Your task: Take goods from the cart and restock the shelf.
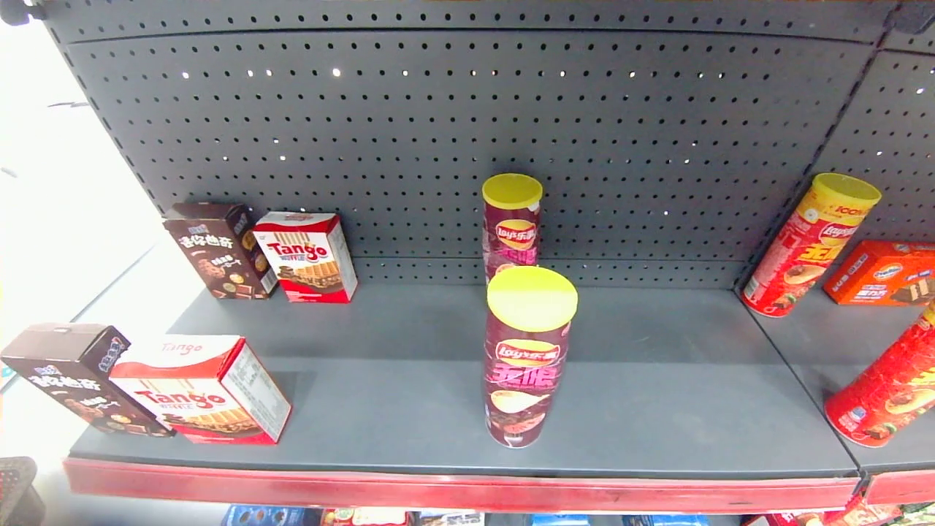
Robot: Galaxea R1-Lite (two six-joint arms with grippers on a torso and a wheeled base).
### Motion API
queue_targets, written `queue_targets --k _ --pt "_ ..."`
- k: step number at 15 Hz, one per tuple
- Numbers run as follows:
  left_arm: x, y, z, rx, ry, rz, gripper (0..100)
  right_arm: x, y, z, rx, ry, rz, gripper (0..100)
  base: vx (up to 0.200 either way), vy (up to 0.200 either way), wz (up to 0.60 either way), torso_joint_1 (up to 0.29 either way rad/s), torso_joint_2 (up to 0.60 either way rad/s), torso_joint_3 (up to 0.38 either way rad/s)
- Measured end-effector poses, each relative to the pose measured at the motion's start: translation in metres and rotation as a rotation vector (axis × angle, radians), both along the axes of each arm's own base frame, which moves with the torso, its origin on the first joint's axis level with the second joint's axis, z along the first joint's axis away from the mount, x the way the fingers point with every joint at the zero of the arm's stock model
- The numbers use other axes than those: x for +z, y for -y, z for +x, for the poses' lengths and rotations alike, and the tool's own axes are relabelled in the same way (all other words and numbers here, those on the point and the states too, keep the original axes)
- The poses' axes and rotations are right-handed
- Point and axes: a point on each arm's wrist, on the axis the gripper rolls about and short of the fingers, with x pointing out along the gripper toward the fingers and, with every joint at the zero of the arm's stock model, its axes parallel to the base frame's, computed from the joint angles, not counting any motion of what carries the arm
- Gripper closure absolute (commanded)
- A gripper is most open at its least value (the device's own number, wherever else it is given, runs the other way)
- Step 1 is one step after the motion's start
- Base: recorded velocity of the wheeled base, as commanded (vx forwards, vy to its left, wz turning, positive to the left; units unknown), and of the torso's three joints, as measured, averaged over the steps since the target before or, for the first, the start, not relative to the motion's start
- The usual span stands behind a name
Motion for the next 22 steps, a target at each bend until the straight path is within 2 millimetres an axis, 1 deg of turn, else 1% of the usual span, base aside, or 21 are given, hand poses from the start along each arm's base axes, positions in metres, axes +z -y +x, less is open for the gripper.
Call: queue_targets --k 22 --pt "0.0001 -0.0001 0.0 0.002 0.001 -0.005 0 0.0 0.0 0.0 0.0 0.0 -0.001 0 0.0 0.0 0.0 0.0 0.0 0.0"
